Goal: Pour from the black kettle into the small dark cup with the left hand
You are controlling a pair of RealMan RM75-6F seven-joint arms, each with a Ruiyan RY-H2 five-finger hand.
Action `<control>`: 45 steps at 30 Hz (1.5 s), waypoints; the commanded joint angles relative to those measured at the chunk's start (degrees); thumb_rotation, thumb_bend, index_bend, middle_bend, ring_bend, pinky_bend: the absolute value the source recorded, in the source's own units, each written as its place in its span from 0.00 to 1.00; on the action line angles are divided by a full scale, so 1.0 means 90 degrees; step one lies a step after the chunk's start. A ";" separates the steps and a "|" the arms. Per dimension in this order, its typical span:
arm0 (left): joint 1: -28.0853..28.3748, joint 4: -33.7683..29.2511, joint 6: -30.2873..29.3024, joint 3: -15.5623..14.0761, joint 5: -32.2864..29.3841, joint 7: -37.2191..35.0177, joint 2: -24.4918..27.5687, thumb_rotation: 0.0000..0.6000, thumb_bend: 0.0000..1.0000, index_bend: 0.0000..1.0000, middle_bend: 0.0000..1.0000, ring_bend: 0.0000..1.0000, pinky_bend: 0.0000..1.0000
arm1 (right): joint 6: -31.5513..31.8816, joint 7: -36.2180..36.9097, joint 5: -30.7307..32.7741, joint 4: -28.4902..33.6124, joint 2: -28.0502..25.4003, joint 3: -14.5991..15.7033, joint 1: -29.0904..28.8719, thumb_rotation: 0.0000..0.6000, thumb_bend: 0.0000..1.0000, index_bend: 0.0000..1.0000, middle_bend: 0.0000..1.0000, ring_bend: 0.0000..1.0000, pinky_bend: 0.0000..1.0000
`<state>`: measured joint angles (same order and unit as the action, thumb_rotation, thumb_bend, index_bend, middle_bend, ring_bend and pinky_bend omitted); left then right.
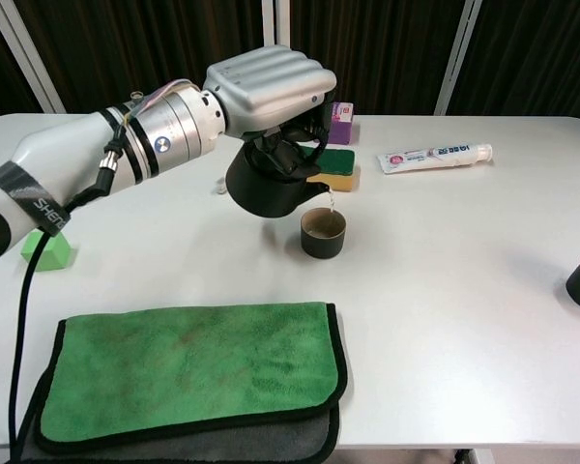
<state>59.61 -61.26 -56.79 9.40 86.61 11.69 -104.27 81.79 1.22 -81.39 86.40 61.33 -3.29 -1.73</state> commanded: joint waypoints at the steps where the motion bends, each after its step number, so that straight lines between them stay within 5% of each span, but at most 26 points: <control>1: 0.0016 0.0041 -0.0009 -0.0025 0.0035 0.0061 -0.0011 1.00 0.26 1.00 1.00 0.98 0.84 | 0.0009 0.0000 -0.0005 -0.0002 0.0001 0.0000 0.0003 1.00 0.36 0.00 0.00 0.00 0.00; 45: 0.0056 0.0064 -0.0078 -0.0091 0.0141 0.0255 0.0008 1.00 0.26 1.00 1.00 0.99 0.85 | -0.0019 0.0031 0.0005 -0.0028 0.0008 -0.0004 0.0005 1.00 0.36 0.00 0.00 0.00 0.00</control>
<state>60.12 -60.67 -57.49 8.58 87.87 13.99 -104.19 81.62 1.49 -81.34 86.15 61.40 -3.32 -1.68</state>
